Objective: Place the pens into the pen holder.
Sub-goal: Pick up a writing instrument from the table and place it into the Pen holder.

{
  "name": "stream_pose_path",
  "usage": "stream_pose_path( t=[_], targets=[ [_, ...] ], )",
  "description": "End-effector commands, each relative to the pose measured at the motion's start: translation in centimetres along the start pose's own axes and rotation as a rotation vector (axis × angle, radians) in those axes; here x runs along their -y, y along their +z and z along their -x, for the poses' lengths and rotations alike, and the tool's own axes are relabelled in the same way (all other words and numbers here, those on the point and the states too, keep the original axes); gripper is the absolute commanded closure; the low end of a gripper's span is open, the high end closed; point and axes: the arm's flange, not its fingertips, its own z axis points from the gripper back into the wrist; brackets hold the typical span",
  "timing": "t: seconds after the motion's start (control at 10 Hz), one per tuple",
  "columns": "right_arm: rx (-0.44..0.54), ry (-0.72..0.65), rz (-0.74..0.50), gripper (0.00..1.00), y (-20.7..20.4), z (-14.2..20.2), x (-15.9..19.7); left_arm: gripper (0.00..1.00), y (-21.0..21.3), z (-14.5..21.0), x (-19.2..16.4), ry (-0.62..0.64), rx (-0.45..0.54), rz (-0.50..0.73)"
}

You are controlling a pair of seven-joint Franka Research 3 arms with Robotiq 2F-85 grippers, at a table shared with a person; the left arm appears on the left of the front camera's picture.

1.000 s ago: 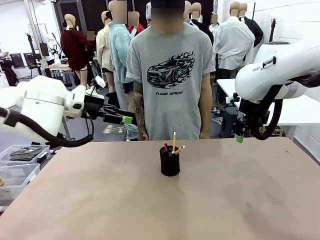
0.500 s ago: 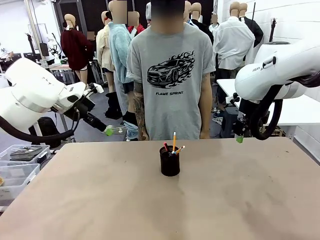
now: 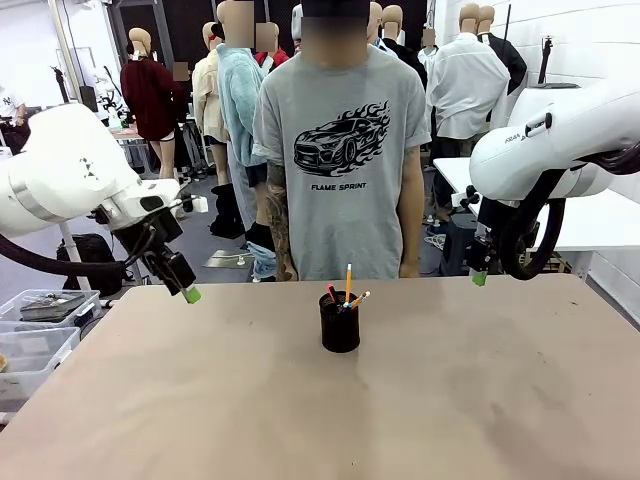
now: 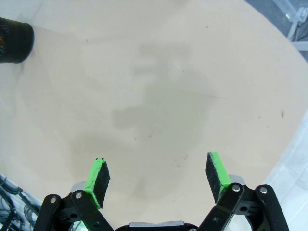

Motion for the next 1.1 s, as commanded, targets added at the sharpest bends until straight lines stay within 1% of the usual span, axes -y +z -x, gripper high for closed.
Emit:
stream_pose_path(
  t=[0.0,0.2,0.4,0.5,1.0],
  targets=[
    [0.007,-0.005,-0.005,0.00,-0.2,-0.1,0.0,0.26,-0.8,0.4,0.7,0.074,-0.072,-0.087],
    [0.007,-0.005,-0.005,0.00,-0.2,-0.1,0.0,0.26,-2.9,0.6,1.4,0.102,-0.017,-0.151],
    [0.007,-0.005,-0.005,0.00,-0.2,-0.1,0.0,0.26,-4.3,0.7,1.6,0.133,0.006,-0.244],
    [0.007,-0.005,-0.005,0.00,-0.2,-0.1,0.0,0.26,-2.5,0.5,0.9,0.092,-0.023,-0.132],
    [0.007,-0.005,-0.005,0.00,-0.2,-0.1,0.0,0.26,-2.5,0.5,0.9,0.092,-0.023,-0.132]
  ],
)
